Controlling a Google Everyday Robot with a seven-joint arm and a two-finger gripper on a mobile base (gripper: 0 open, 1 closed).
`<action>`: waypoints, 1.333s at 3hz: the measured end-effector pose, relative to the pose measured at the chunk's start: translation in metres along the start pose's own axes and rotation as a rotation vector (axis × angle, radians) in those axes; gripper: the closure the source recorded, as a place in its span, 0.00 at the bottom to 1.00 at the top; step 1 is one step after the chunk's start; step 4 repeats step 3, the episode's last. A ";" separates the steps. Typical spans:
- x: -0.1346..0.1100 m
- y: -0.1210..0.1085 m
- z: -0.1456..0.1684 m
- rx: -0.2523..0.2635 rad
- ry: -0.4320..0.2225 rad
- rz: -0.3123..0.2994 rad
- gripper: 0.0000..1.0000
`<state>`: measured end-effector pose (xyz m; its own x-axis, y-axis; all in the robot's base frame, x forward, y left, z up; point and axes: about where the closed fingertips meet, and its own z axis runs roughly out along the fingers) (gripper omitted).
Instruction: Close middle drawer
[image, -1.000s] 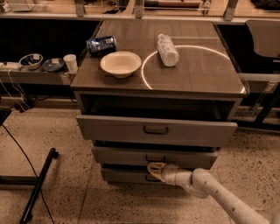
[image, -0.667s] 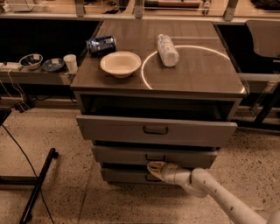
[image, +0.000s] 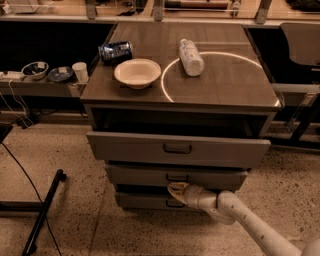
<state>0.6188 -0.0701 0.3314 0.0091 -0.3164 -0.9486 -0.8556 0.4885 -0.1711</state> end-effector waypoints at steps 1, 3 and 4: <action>0.000 0.000 0.000 0.000 0.000 0.000 1.00; -0.017 0.067 -0.085 -0.217 -0.050 -0.037 1.00; -0.017 0.067 -0.085 -0.217 -0.050 -0.037 1.00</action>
Offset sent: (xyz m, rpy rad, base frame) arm -0.1086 -0.0315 0.0312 -0.0342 0.0339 0.3244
